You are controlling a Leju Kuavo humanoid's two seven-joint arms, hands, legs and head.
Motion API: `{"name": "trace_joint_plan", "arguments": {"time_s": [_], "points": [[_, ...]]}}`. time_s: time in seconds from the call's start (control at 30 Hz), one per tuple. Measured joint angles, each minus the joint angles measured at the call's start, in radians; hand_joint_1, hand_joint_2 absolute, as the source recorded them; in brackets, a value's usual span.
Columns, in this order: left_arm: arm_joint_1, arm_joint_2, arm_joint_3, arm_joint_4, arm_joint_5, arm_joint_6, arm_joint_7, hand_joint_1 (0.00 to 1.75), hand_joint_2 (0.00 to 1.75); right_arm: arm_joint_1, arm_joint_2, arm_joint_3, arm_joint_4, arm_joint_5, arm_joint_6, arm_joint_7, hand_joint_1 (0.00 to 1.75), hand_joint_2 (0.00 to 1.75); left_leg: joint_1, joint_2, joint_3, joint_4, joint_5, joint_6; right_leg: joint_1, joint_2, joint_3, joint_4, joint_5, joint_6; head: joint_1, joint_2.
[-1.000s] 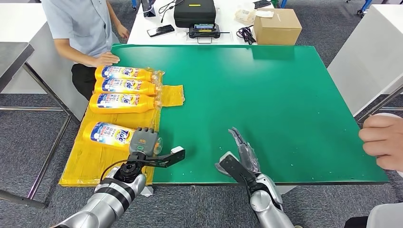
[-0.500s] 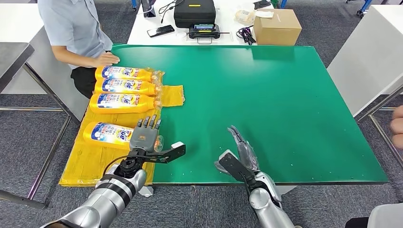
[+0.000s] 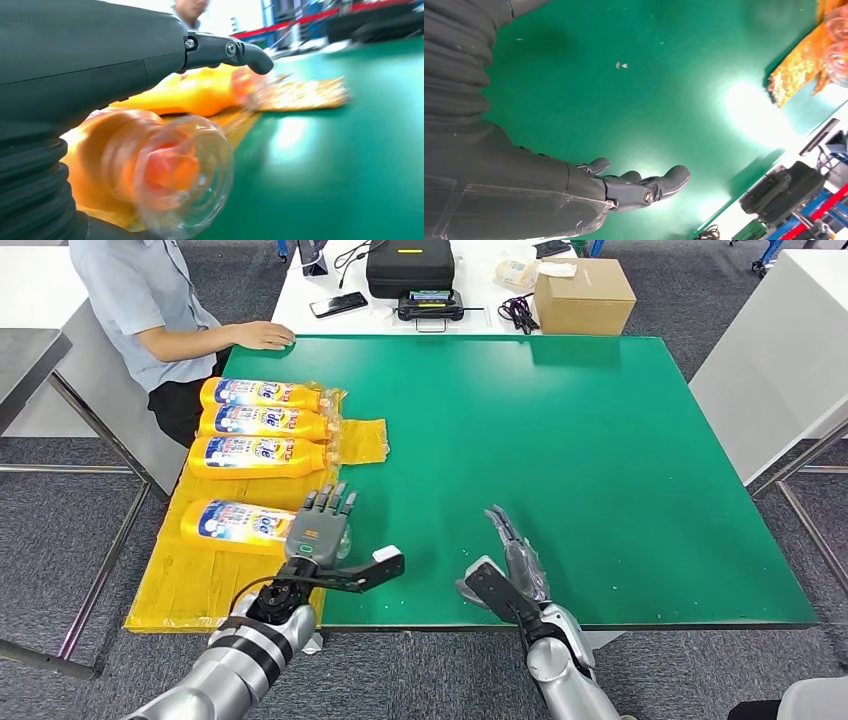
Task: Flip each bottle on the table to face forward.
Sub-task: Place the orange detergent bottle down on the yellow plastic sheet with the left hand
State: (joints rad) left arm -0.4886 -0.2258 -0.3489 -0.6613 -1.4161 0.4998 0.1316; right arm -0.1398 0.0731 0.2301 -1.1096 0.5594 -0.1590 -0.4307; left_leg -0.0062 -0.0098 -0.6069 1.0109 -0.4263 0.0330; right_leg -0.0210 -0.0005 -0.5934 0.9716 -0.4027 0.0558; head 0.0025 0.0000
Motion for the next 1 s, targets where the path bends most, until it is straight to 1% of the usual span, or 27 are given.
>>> {"name": "trace_joint_plan", "arguments": {"time_s": [0.07, 0.17, 0.27, 0.37, 0.6, 0.77, 0.93, 1.0], "points": [[0.039, -0.001, -0.028, -0.076, 0.016, -0.005, -0.030, 0.00, 1.75, 0.013, -0.001, -0.005, -0.004, -0.001, -0.005, -0.001, 0.00, 1.75, 0.000, 0.000, -0.001, 0.000, 0.000, 0.000, 0.000, 0.000, 0.000, 0.000, 0.000, 0.000, 0.000, 0.000], [0.097, 0.002, -0.085, -0.201, 0.028, -0.004, -0.052, 0.00, 1.75, 0.035, -0.003, -0.015, -0.014, -0.002, -0.010, -0.005, 0.00, 1.75, 0.000, 0.000, -0.002, 0.000, -0.001, 0.000, 0.000, 0.000, -0.001, 0.000, 0.000, 0.000, 0.000, 0.000], [0.144, 0.011, -0.141, -0.308, 0.037, 0.035, -0.068, 0.00, 1.75, 0.051, -0.005, -0.023, -0.022, -0.003, -0.017, -0.012, 0.00, 1.75, 0.000, 0.000, -0.002, 0.000, -0.001, 0.000, 0.000, 0.000, -0.002, 0.000, 0.000, 0.000, 0.000, 0.000], [0.173, 0.019, -0.178, -0.379, 0.041, 0.056, -0.074, 0.00, 1.75, 0.059, -0.007, -0.025, -0.028, -0.002, -0.019, -0.015, 0.00, 1.75, 0.000, 0.000, -0.002, 0.000, -0.001, 0.000, 0.000, 0.000, -0.002, 0.000, 0.000, 0.000, 0.000, 0.000], [0.217, 0.034, -0.220, -0.484, 0.045, 0.119, -0.097, 0.00, 1.75, 0.073, -0.006, -0.037, -0.057, -0.023, -0.053, -0.037, 0.00, 1.75, 0.000, 0.000, -0.001, 0.000, -0.001, 0.000, 0.000, 0.000, -0.001, 0.000, 0.000, 0.000, 0.000, 0.000], [0.230, 0.041, -0.232, -0.517, 0.046, 0.119, -0.097, 0.00, 1.75, 0.076, -0.006, -0.041, -0.069, -0.024, -0.057, -0.039, 0.00, 1.75, 0.000, 0.000, -0.002, 0.000, -0.001, 0.000, 0.000, 0.000, -0.001, 0.000, 0.000, 0.000, 0.000, 0.000], [0.235, 0.048, -0.232, -0.522, 0.023, 0.096, -0.082, 0.00, 1.75, 0.076, -0.006, -0.045, -0.070, -0.021, -0.058, -0.039, 0.00, 1.75, 0.000, 0.000, -0.001, 0.000, -0.001, 0.000, 0.000, 0.000, -0.002, 0.000, 0.000, 0.000, 0.000, 0.000], [0.240, 0.050, -0.233, -0.526, 0.039, 0.095, -0.091, 0.00, 1.75, 0.077, -0.006, -0.047, -0.070, -0.026, -0.058, -0.041, 0.00, 1.75, 0.000, 0.000, -0.001, 0.000, -0.001, 0.000, 0.000, 0.000, -0.002, 0.000, 0.000, 0.000, 0.000, 0.000]]}}
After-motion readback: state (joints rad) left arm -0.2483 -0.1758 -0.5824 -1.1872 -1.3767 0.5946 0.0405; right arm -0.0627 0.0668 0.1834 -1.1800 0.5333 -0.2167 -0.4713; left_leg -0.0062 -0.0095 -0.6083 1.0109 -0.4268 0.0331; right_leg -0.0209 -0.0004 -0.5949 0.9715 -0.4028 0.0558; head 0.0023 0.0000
